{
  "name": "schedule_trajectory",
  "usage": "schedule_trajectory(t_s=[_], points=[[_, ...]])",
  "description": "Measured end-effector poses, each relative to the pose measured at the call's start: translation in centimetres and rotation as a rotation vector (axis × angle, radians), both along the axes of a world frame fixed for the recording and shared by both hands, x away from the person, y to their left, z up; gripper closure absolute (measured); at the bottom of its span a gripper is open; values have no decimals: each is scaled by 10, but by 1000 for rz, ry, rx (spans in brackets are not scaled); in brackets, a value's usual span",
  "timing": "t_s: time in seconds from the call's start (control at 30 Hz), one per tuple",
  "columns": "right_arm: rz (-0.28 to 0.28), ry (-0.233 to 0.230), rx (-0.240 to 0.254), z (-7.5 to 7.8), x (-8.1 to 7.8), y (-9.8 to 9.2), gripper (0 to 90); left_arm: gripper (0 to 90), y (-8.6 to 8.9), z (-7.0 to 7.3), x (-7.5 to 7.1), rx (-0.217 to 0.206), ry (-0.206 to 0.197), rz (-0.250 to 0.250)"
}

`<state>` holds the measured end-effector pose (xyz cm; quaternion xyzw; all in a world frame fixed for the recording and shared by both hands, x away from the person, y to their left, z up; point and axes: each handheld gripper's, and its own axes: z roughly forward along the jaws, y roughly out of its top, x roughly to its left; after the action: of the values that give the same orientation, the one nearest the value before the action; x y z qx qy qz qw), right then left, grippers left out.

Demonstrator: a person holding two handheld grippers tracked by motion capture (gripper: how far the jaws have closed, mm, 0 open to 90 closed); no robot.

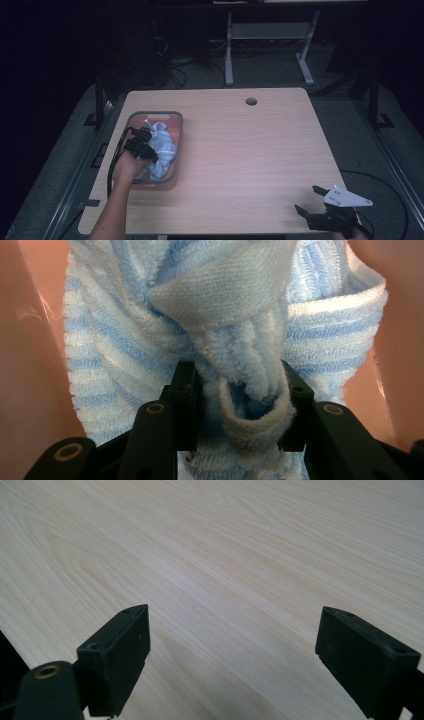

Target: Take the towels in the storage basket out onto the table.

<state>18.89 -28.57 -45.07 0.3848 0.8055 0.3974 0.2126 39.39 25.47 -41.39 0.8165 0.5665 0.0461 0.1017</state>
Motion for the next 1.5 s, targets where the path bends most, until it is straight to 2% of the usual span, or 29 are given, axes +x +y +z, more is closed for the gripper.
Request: schedule_trajectory(t_s=[0.17,0.2,0.27,0.3,0.43,0.57,0.63,0.73,0.77,0.8,1.0,1.03,1.13,1.17,1.33,1.43,1.5], points=[[1,1,1,1,0,1,137,620,-1,2,-2,2,-8,-7],[12,-6,-8,1,1,1,137,628,2,5,-3,-21,-1,-7],[10,-4,-11,1,0,2,137,631,3,6,-3,-37,4,-1],[10,1,-11,1,1,3,136,638,7,8,-5,-66,7,3],[10,5,-16,1,1,4,137,643,11,11,-8,-92,-2,0],[9,-2,-21,2,2,3,137,643,21,16,-14,-148,-39,26],[6,-4,-16,3,1,3,137,643,22,18,-15,-154,-45,27],[-4,-14,-13,4,0,1,137,642,24,28,-21,-223,-76,29],[-4,-14,-13,4,0,1,137,642,24,28,-21,-223,-76,29],[-10,-20,-18,5,-1,-1,137,642,25,36,-24,-252,-89,17],[-16,-22,-12,6,-1,-2,137,642,30,58,-32,-260,-140,11],[-14,-24,-15,6,-1,-2,137,642,33,65,-34,-274,-151,10],[-8,-27,-13,6,-1,-2,137,642,36,70,-36,-289,-160,15],[-6,-30,-16,7,-1,-3,137,642,38,74,-38,-314,-170,24],[-17,-33,-6,7,-2,-5,137,641,41,80,-40,-312,-189,34],[-7,-33,-18,6,-1,-5,136,640,42,84,-41,-307,-199,31],[-10,-20,-11,6,-1,-4,137,640,42,88,-42,-314,-209,35]])
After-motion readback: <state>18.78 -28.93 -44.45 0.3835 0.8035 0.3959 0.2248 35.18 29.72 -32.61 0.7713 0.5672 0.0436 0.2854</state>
